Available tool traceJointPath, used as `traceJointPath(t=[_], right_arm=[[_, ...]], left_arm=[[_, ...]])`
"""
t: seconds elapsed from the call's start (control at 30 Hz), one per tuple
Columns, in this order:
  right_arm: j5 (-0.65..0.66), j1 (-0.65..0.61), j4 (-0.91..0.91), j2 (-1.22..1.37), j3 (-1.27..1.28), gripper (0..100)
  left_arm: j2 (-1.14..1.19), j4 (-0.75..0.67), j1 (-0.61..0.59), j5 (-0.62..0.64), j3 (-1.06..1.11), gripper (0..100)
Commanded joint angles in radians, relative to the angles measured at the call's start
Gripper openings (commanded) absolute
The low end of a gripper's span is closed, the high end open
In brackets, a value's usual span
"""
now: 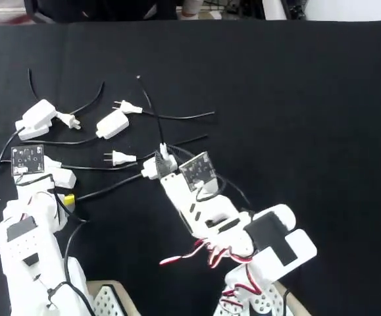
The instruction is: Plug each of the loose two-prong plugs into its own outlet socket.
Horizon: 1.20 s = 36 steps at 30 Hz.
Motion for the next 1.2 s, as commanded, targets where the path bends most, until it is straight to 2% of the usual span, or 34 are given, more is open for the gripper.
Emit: traceJointPath(t=[0.0, 0.3, 0.67, 0.8, 1.17], right_arm=[[-0.006, -0.003, 0.005, -0.005, -0.015, 1.2], [-0.005, 0.017, -0.005, 0.036, -0.068, 1.2], [0.041, 0.041, -0.224, 0.154, -0.059, 1.2], [0.038, 0.08, -0.229, 0.153, -0.062, 1.2], [0.037, 0.048, -0.227, 0.159, -0.064, 1.2]], left_arm=[[-0.015, -0.012, 0.008, -0.009, -0.008, 31], [-0.015, 0.025, 0.01, -0.009, -0.021, 31], [-0.015, 0.029, 0.013, -0.011, -0.021, 31], [-0.015, 0.029, 0.013, -0.011, -0.021, 31], [-0.015, 0.029, 0.015, -0.011, -0.021, 31]])
